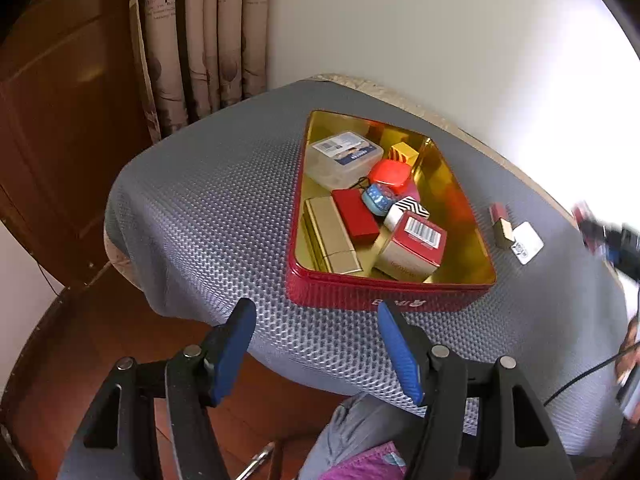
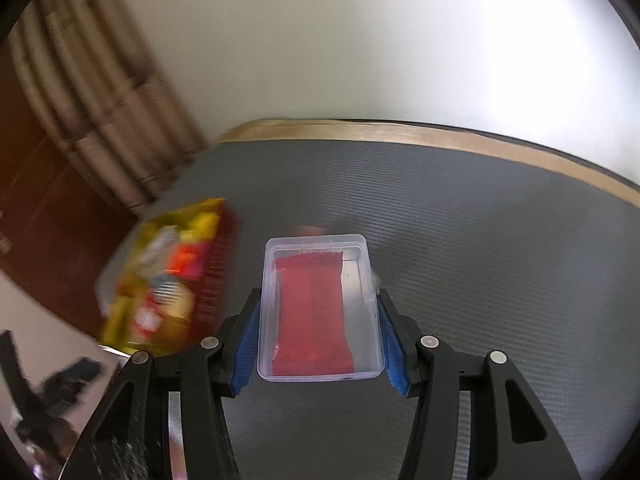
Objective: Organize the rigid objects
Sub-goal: 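Carry the clear box with red contents into the tin and open the right tool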
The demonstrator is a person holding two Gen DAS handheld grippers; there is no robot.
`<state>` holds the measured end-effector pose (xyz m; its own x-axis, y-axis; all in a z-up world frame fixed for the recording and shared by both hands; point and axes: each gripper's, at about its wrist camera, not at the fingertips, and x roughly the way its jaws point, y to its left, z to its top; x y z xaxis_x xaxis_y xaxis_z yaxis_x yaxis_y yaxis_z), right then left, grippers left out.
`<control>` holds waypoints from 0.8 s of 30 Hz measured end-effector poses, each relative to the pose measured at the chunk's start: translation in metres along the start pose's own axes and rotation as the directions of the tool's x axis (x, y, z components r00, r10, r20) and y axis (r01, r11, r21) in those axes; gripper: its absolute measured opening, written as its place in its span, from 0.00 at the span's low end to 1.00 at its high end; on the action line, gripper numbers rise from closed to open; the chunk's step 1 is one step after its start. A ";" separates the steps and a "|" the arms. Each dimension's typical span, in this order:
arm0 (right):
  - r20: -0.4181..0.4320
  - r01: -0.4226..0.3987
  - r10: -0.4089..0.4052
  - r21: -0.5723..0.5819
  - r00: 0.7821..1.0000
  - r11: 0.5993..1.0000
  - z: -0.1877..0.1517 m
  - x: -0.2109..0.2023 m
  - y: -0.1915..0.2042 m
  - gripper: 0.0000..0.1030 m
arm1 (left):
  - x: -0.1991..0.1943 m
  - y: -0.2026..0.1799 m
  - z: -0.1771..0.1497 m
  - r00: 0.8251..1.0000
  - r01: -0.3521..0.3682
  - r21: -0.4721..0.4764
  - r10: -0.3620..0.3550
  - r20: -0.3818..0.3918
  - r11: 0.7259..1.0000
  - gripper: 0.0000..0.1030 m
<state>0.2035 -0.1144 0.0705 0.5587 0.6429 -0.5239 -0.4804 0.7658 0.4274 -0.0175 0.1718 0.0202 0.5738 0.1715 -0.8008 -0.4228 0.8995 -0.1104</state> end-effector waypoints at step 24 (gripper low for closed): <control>-0.172 -0.054 0.020 -0.195 0.985 0.979 0.029 0.162 0.155 0.49 | 0.033 0.001 -0.008 0.988 0.003 0.005 -0.002 -0.153 1.000 0.63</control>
<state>0.2385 0.1089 0.0733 0.4241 0.6463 -0.6344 -0.6324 0.7128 0.3034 -0.0046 0.1752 -0.0111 0.4609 0.1059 -0.8811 -0.4174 0.9021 -0.1099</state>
